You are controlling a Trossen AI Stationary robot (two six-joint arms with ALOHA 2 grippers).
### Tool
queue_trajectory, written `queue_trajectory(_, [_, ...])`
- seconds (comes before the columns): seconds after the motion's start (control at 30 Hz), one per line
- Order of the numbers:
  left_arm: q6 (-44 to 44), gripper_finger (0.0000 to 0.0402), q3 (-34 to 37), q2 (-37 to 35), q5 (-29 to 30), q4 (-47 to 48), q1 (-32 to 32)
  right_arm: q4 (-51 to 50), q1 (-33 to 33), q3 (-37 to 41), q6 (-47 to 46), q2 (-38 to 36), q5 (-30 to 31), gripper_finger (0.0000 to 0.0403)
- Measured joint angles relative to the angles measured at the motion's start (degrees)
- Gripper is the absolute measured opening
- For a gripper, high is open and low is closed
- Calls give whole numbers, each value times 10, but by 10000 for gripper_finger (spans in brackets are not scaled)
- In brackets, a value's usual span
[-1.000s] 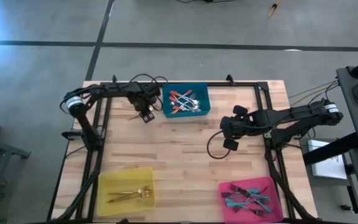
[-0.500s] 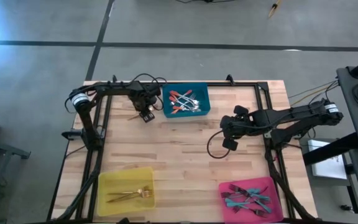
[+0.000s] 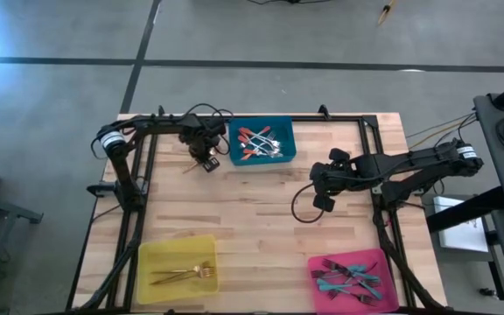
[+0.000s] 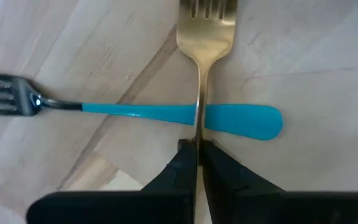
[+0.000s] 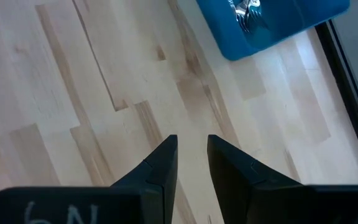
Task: Sort silverware by color (type)
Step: Put the gold fork into the yellow bin
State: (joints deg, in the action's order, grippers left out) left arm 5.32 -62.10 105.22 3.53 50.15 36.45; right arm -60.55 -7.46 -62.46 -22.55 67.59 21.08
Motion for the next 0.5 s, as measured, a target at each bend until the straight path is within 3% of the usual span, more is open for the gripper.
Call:
queue_trajectory(0.3, [58,1,4,-119,-75,23,-17,0,0,0,1,0,0,79])
queue_trajectory(0.5, [130,0,3,-234,-171,21,-90,0,0,8,26,0,0,79])
